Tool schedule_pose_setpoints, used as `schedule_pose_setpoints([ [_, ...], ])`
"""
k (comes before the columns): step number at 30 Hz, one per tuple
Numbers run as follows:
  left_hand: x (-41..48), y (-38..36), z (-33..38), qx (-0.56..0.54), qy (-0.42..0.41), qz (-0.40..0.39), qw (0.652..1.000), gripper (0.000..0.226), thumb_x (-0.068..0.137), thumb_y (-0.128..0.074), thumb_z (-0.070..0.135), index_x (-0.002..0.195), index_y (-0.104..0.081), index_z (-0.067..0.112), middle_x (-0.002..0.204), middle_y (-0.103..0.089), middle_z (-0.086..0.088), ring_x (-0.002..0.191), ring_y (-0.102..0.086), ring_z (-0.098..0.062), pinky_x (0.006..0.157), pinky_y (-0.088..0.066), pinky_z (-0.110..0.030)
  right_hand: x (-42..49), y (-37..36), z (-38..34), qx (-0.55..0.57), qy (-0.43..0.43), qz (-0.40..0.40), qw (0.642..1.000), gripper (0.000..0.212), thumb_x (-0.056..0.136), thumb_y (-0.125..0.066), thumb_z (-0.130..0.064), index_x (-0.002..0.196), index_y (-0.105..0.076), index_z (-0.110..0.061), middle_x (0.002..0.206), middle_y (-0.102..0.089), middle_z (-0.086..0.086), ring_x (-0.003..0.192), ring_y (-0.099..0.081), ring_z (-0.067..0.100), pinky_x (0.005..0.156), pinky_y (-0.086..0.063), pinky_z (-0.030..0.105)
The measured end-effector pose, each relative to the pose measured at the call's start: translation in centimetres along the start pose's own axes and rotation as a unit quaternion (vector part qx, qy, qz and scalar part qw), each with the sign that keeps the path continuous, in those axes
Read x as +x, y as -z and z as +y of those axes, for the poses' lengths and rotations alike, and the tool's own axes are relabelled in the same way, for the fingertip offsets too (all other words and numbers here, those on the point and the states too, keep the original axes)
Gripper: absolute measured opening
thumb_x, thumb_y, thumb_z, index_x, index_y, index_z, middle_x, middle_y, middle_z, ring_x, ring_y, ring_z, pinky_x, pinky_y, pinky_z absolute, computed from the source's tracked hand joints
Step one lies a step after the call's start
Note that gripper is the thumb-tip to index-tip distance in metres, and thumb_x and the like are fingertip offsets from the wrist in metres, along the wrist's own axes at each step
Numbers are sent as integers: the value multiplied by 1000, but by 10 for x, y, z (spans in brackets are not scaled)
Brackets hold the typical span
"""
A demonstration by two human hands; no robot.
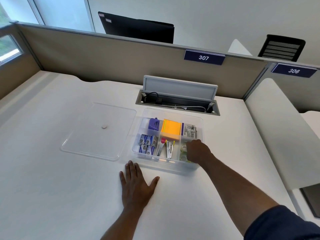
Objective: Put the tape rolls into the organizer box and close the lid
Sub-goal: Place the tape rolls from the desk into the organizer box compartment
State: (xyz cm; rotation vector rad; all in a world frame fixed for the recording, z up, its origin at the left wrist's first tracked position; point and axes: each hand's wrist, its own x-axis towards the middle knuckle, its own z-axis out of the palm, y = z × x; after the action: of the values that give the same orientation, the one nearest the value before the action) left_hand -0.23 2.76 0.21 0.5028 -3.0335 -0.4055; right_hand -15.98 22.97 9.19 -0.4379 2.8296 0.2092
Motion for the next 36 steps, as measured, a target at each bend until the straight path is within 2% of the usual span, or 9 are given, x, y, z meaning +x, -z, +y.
schedule_pose_setpoints([
  [11, 0, 0, 1, 1, 2, 1, 1000, 103, 78, -30, 79, 141, -34, -2, 151, -30, -22, 141, -25, -34, 114, -19, -54, 1, 2, -4, 37, -21, 12, 999, 29, 85, -55, -13, 113, -53, -6, 111, -62, 17, 102, -61, 35, 85, -53, 43],
  [17, 0, 0, 1, 0, 4, 0, 1000, 103, 78, -29, 80, 142, -32, -1, 152, -27, -21, 142, -22, -32, 115, -17, -54, 0, 1, -10, 49, -22, 49, 997, 33, 84, -53, -14, 115, -48, -6, 111, -59, 15, 97, -63, 36, 80, -52, 41],
  [21, 0, -1, 1, -4, 5, 0, 1000, 103, 78, -31, 80, 143, -32, -1, 153, -26, -21, 143, -21, -32, 115, -14, -53, 1, 1, -12, 67, -37, 34, 996, 33, 84, -54, -14, 115, -49, -4, 113, -55, 16, 100, -61, 36, 82, -52, 41],
  [28, 0, -2, 1, -1, 6, 1, 1000, 104, 78, -29, 81, 143, -31, 0, 153, -26, -20, 143, -20, -31, 115, -14, -52, 3, 6, -22, 41, -80, -10, 996, 31, 83, -57, -18, 112, -59, -7, 111, -67, 11, 104, -62, 33, 85, -52, 37],
  [31, 0, -2, 1, -6, 6, 1, 1000, 104, 78, -31, 80, 142, -32, -1, 153, -26, -20, 143, -21, -31, 115, -14, -52, 3, 7, -26, 3, -71, -26, 997, 31, 87, -54, -16, 117, -57, -6, 118, -65, 11, 110, -61, 32, 90, -49, 36],
  [36, 0, -2, 0, -7, 4, 3, 1000, 104, 78, -30, 80, 142, -32, -1, 153, -26, -20, 143, -21, -32, 115, -11, -52, 4, 8, -25, 32, -84, -4, 996, 33, 86, -55, -15, 117, -53, -3, 117, -63, 16, 108, -61, 34, 90, -50, 39],
])
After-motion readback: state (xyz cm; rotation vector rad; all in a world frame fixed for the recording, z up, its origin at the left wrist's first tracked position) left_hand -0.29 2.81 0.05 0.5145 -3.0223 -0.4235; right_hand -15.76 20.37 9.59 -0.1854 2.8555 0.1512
